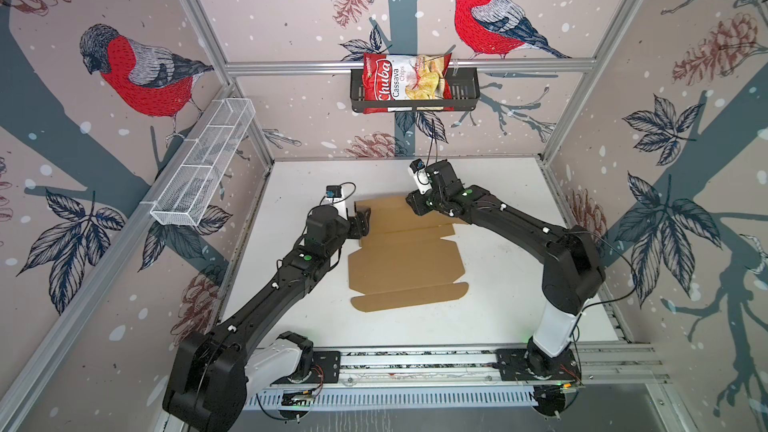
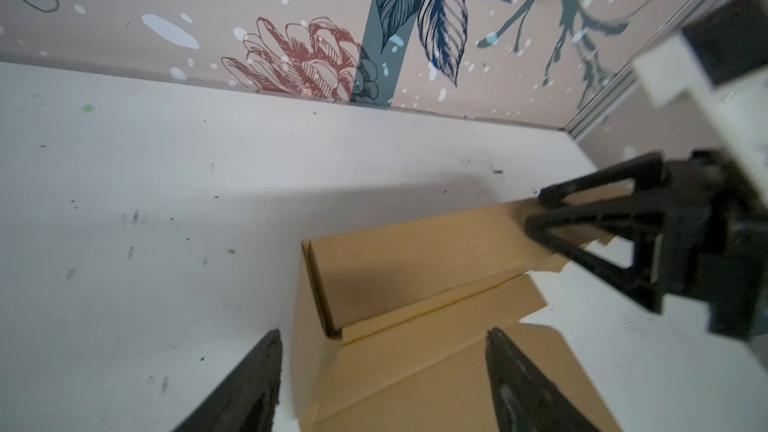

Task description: Fold the paper box

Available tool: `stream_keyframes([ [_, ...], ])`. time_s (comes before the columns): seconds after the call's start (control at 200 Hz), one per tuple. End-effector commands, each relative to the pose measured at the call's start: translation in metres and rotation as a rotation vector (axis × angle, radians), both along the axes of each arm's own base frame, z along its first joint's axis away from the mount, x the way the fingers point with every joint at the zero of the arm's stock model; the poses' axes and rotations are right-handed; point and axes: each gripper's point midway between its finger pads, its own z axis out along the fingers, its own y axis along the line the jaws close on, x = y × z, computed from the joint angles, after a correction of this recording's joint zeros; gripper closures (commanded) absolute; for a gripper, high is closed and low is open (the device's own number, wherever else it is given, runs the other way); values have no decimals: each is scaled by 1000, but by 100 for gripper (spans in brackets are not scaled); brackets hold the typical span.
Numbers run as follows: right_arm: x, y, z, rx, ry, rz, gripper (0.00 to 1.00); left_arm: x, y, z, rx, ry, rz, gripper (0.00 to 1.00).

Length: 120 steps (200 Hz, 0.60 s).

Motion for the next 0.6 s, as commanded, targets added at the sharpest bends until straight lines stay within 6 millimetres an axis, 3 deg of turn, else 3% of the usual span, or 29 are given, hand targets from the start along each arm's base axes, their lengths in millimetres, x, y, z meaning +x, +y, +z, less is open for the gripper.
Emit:
stream_keyframes([
  [0.0,-31,-15,-38,-90,174,5,50,-2,-21,19,-133,35,-166,24],
  [0.125,-32,-15,-37,-93,167,6,50,16,-47,36,-17,-22,-312,24],
  [0.245,-33,-15,-37,-97,161,5,50,30,-69,16,164,25,-443,24],
  [0.355,-37,-15,-38,-94,161,7,50,31,-69,-5,308,69,-529,23],
  [0.595,-40,-13,-40,-90,164,18,50,18,-71,-12,472,29,-695,21],
])
